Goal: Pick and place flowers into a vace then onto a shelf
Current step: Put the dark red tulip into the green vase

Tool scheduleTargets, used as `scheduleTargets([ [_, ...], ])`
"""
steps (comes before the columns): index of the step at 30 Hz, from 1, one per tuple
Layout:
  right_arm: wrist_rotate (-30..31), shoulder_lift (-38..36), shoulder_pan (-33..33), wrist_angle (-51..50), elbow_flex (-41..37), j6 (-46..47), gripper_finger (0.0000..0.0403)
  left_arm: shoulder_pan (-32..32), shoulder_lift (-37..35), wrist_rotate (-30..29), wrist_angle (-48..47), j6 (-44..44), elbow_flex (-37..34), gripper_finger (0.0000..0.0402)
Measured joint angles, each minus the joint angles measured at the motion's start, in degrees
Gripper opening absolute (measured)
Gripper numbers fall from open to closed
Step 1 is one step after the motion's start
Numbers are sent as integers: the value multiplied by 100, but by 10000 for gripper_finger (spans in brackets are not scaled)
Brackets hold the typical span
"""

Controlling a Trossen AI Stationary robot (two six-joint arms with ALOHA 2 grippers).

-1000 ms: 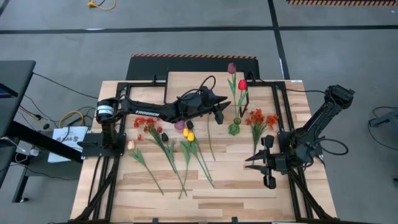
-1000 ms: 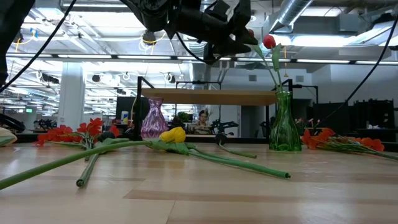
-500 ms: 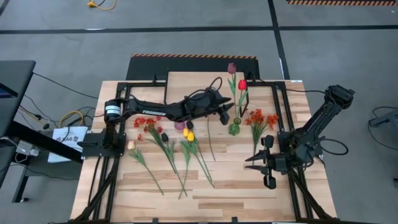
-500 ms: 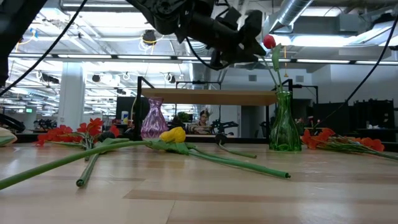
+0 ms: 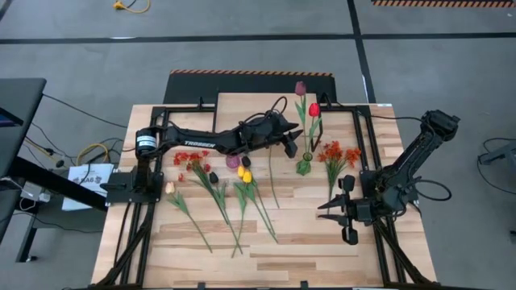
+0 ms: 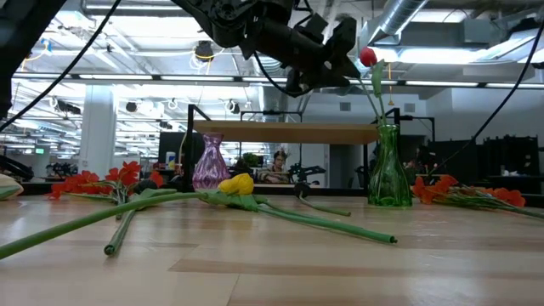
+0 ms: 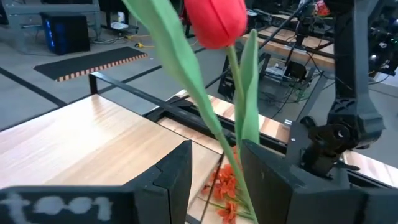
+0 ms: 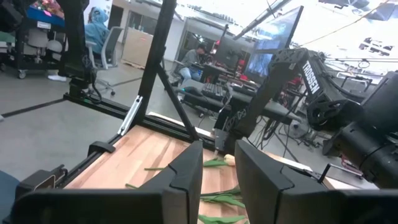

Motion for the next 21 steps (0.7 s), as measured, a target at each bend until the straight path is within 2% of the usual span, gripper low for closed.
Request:
scheduleTargets([
  [21, 2, 0, -4, 0, 0, -11, 87, 124, 0, 446, 81, -238, 9, 125],
])
